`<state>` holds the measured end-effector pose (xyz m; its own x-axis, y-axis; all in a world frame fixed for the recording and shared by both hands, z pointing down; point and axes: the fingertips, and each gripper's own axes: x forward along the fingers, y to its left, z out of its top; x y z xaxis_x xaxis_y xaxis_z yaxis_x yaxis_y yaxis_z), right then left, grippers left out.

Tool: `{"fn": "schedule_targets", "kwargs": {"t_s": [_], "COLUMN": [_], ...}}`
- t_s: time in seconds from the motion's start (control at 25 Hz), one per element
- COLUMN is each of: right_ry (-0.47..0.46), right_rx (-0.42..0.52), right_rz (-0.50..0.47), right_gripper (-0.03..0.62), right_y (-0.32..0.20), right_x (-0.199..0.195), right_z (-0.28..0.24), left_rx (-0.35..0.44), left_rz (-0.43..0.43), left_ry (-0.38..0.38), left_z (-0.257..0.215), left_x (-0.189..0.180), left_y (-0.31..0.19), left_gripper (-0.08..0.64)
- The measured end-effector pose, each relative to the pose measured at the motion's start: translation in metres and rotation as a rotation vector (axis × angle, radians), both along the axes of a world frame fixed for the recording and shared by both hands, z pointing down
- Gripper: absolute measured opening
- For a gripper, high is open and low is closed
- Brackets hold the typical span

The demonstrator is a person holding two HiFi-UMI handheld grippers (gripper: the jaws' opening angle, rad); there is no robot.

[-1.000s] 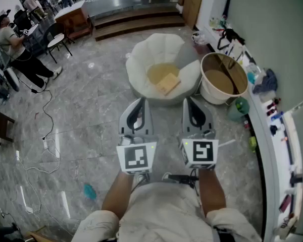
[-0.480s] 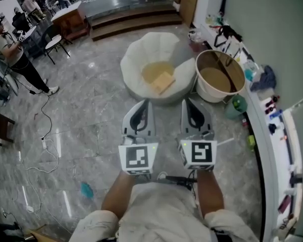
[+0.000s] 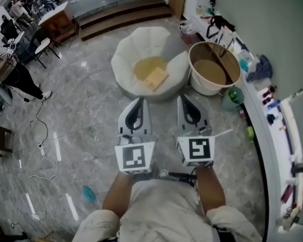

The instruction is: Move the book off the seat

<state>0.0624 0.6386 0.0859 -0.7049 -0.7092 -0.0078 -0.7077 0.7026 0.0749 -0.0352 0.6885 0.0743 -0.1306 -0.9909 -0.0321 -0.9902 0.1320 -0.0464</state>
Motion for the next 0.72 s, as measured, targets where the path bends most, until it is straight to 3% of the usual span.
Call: {"fn": "schedule_targets", "kwargs": {"t_s": [0.36,0.72], "right_ry": [0.052,0.066], "right_rx": [-0.013,-0.031], "right_rz": [0.04,0.059], "right_gripper": [0.003,0.003], "right_y": [-0.07,-0.137], "right_x": [-0.065,-0.173], "right_z": [0.015,0.017], "left_rx": [0.008,-0.007], "left_rz": [0.029,0.045], "left_ry": [0.038,0.04], "left_z": [0.012,0.012], "left_x": [-0.074,-0.184], "left_y": [-0.07,-0.136], "left_gripper": [0.0,0.0]}}
